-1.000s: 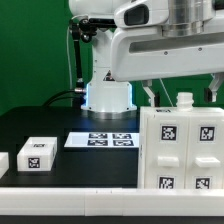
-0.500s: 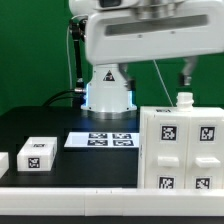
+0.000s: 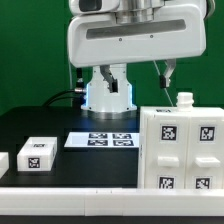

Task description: Assemble cabinet

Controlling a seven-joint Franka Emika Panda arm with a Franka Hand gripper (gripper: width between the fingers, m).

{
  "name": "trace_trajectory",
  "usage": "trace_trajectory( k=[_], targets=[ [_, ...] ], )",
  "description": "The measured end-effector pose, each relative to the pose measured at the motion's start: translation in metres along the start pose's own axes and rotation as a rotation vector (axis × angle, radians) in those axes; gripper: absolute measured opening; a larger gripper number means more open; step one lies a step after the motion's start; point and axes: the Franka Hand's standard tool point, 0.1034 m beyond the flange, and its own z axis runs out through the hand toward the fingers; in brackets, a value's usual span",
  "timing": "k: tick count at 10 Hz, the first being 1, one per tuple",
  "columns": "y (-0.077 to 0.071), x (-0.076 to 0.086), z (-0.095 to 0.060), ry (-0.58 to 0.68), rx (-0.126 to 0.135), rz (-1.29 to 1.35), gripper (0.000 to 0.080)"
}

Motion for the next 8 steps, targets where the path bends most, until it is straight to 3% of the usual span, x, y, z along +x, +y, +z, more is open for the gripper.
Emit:
trace_trajectory(
  k=[2,3,4,5,6,8],
  targets=[
    [0.0,0.002,0.001,0.009,-0.001,-0.009,0.0649],
    [0.007,0.006,0.004,0.051,-0.006,-0.052,0.0649],
    [0.041,-0.008,0.031,0.12,-0.028,-0.1,0.0649],
    [0.068,-0.041,0.056,0.075,-0.039,-0.068,0.0649],
    [0.075,-0.035,0.053,0.086,-0.042,-0.074,0.0649],
    [0.07,-0.034,0.053,0.088,-0.041,-0.082,0.0649]
  ],
)
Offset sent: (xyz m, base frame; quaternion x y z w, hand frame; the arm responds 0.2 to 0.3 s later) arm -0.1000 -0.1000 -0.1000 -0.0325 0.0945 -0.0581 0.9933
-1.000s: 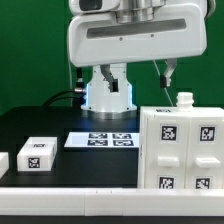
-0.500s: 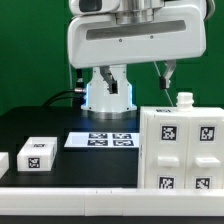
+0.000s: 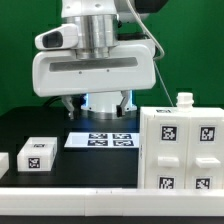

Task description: Assemble cabinet

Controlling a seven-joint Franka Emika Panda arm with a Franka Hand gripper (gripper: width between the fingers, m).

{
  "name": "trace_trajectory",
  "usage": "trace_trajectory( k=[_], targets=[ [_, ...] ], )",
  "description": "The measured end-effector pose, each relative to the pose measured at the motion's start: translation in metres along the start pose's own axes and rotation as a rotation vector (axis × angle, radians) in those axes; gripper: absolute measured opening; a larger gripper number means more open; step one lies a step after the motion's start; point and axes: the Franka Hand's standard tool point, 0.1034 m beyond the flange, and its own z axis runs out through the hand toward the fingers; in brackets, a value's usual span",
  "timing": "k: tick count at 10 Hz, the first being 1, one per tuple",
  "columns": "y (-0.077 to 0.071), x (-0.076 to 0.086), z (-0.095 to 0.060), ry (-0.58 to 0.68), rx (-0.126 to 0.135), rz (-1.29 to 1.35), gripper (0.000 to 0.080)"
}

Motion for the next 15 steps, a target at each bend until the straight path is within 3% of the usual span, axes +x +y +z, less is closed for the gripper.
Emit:
trace_trajectory(
  k=[4,7,8,10,12,15],
  targets=[
    [0.006,-0.003,0.001,-0.004,-0.002,-0.008,0.0649],
    [0.062,-0.016,0.005,-0.001,-0.035,-0.019,0.0649],
    [0.084,-0.021,0.013,-0.003,-0.049,-0.048,0.0649],
    [0.11,-0.032,0.025,-0.018,-0.06,-0.074,0.0649],
    [0.104,-0.029,0.025,-0.016,-0.059,-0.075,0.0649],
    [0.107,-0.032,0.035,-0.021,-0.066,-0.085,0.0649]
  ],
)
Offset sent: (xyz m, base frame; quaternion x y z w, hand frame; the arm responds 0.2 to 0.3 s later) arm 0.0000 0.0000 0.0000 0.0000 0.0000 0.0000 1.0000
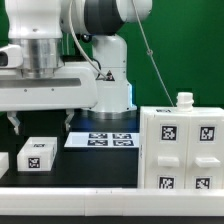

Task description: Assemble cabinet

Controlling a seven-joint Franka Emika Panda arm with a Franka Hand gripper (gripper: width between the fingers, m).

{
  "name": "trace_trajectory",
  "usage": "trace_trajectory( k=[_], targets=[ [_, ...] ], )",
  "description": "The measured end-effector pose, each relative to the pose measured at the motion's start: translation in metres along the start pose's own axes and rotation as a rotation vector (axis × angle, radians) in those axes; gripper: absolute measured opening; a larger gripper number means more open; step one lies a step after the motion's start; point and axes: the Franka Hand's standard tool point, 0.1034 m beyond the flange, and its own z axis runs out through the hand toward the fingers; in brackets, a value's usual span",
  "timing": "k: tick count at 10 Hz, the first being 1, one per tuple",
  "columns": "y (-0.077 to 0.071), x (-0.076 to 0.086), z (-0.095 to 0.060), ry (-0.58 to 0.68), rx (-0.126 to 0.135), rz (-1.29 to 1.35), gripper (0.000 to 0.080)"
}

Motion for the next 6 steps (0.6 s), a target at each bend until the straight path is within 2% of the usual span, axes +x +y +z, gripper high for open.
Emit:
trace_trajectory(
  k=[3,6],
  targets=[
    [0.01,-0.013,0.014,-0.021,-0.003,-0.013,0.0649],
    [0.007,-0.023,0.029,-0.032,-0.008,-0.016,0.0649]
  ],
)
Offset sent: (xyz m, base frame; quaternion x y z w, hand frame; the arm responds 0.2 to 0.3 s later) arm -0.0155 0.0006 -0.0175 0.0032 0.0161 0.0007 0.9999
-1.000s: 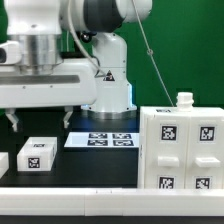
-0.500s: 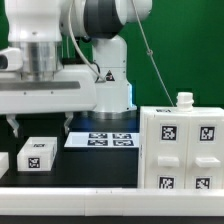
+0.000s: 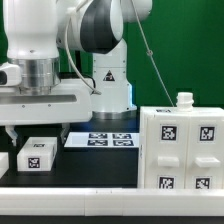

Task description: Assemble cabinet

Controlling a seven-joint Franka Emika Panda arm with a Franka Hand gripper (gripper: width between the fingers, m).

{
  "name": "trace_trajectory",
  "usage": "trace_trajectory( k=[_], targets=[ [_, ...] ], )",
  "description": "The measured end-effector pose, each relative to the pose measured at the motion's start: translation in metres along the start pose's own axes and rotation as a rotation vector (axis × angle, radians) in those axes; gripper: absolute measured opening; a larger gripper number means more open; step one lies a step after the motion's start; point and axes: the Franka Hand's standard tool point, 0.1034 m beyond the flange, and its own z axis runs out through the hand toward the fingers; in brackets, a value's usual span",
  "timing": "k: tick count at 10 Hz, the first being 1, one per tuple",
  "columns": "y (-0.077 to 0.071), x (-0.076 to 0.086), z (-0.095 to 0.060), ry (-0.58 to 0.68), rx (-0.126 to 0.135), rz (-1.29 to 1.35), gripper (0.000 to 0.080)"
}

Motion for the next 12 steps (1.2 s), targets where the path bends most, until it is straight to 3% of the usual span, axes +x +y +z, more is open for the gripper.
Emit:
trace_trajectory(
  k=[4,5,6,12],
  targets=[
    [-0.001,-0.007,0.016,-0.023,0.0,0.012,0.0649],
    [-0.003,-0.007,0.017,-0.025,0.0,0.019,0.0649],
    [-0.002,-0.007,0.017,-0.025,-0.001,0.017,0.0551],
    [-0.002,-0.007,0.017,-0.025,-0.001,0.017,0.0555]
  ],
)
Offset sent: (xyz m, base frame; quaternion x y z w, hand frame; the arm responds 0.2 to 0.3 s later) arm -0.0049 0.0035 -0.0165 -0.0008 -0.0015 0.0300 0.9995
